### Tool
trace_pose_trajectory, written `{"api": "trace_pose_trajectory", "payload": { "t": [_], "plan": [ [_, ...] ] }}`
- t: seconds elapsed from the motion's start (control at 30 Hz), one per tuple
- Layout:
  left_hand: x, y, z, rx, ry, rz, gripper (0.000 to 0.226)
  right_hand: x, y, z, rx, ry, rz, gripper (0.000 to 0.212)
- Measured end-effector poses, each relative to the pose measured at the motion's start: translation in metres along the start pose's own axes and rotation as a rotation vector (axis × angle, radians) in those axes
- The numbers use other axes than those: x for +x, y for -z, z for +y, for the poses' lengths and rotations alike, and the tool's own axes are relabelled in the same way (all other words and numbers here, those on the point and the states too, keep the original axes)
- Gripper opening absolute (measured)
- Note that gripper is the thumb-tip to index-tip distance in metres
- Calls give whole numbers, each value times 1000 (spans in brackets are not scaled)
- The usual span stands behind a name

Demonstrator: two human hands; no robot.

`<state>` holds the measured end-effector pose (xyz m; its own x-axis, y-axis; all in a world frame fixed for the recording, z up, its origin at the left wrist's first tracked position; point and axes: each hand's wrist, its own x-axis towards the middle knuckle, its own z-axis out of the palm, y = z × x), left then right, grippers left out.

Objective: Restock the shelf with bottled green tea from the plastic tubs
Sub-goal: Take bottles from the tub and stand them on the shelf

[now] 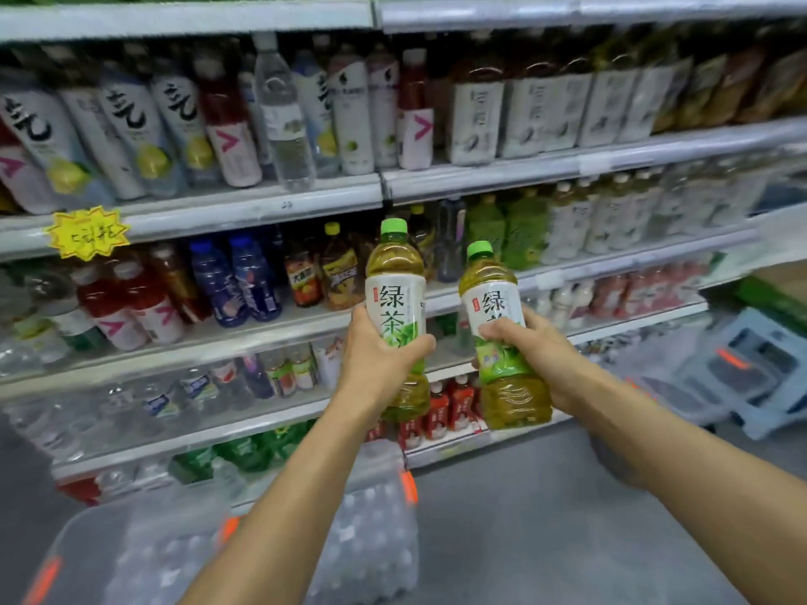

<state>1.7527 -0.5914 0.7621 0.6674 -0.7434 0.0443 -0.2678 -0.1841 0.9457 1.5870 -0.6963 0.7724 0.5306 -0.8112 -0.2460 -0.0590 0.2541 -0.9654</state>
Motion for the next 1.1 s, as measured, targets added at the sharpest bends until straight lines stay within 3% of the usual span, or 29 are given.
{"api": "trace_pose_trajectory", "payload": {
  "t": [0.33, 0.7, 0.87, 1.1],
  "plan": [
    [20, -161, 120, 48, -287, -156, 65, -8, 173, -71, 32, 195, 253, 40],
    [67, -340, 174, -69, -284, -136, 59, 66, 354, -114, 69, 260, 285, 46],
    [103, -425, 210, -81, -252, -212, 63, 105, 438, -141, -49, 234, 297, 38],
    [143, -523, 267, -97, -299, -205, 62, 156, 529, -187, 22, 309, 301, 32]
  ]
}}
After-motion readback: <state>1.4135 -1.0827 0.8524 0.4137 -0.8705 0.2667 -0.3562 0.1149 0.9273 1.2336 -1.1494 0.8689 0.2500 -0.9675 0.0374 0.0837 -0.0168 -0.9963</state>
